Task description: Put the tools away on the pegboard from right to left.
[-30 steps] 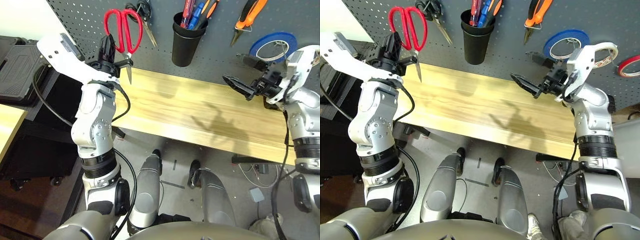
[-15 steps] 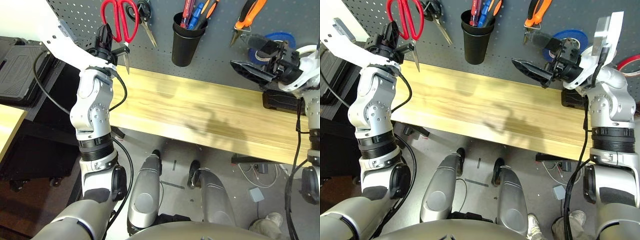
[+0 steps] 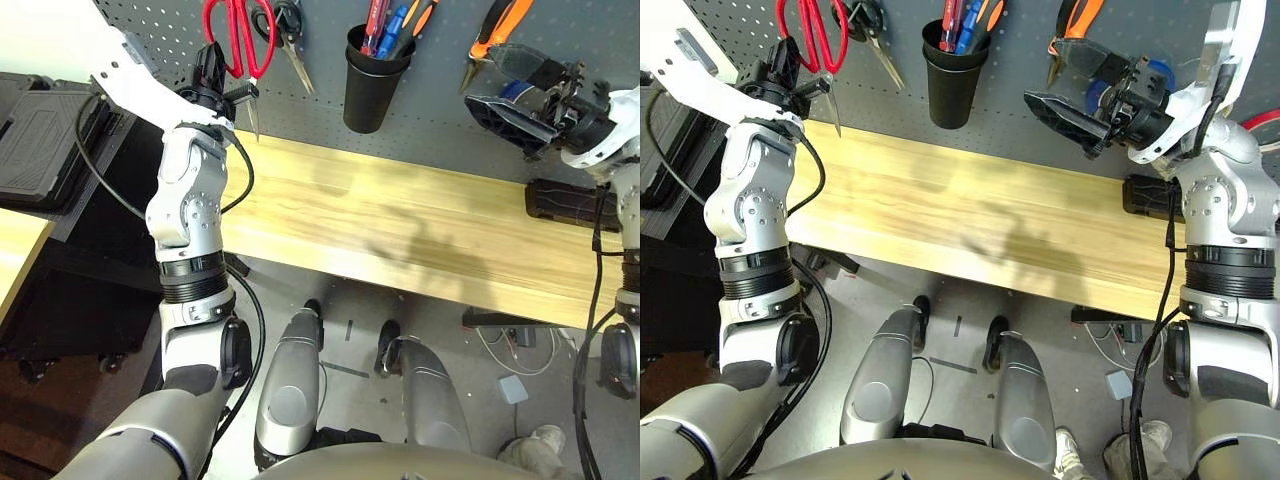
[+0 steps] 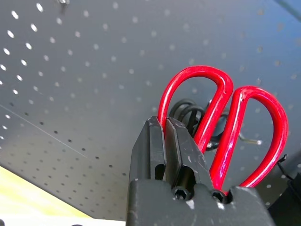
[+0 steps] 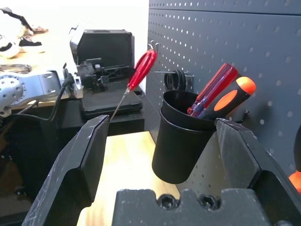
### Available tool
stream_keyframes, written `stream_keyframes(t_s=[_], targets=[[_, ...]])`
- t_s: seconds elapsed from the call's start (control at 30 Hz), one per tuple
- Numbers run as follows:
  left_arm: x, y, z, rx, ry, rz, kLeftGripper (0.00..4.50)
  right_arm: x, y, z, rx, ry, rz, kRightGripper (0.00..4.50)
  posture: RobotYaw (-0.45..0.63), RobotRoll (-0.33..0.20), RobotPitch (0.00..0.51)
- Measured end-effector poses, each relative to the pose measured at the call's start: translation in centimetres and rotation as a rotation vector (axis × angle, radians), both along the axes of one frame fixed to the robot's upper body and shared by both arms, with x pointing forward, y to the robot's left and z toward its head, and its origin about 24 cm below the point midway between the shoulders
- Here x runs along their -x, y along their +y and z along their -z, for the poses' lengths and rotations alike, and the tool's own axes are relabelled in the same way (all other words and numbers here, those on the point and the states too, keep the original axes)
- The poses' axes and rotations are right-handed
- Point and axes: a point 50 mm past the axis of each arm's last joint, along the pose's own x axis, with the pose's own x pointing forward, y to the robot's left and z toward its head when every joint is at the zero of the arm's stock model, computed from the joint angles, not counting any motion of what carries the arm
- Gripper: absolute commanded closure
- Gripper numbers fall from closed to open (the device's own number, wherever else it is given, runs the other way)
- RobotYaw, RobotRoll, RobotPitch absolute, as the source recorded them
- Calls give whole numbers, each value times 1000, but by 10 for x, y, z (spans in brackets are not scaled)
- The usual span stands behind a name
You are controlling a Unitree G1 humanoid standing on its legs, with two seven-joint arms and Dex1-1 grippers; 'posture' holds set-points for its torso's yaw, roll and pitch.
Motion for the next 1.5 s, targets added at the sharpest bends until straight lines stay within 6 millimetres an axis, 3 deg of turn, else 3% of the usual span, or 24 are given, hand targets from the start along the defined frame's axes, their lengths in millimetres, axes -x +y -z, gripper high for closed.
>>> stream_keyframes(t_s=[0.2,0.33,0.37,0.43,0.7,0.73,1.1,1.27,1.5], targets=[[-22,-7,-2,-44,36,22,4454,-4,2,3,27,-22,33,0,222,0,275],[-36,-13,9,-94,85,51,4454,-7,9,7,5,-27,41,0,220,0,274],[-37,-13,9,-107,82,53,3832,-7,9,8,0,-27,46,0,208,0,269],[-39,-14,16,-164,101,62,3247,-7,11,9,-8,-33,56,0,203,0,267],[-27,-10,79,-262,254,98,219,-6,8,36,-39,22,137,0,208,0,265],[-25,-10,84,-271,266,100,21,-6,6,39,-34,26,163,0,212,0,265],[6,7,135,-376,357,39,21,-14,-26,102,37,166,649,0,204,0,259],[17,22,146,-375,341,-34,21,-8,-30,129,-12,216,825,0,185,0,257],[27,42,149,-392,277,-149,21,-6,-43,144,-78,195,1121,0,141,0,251]])
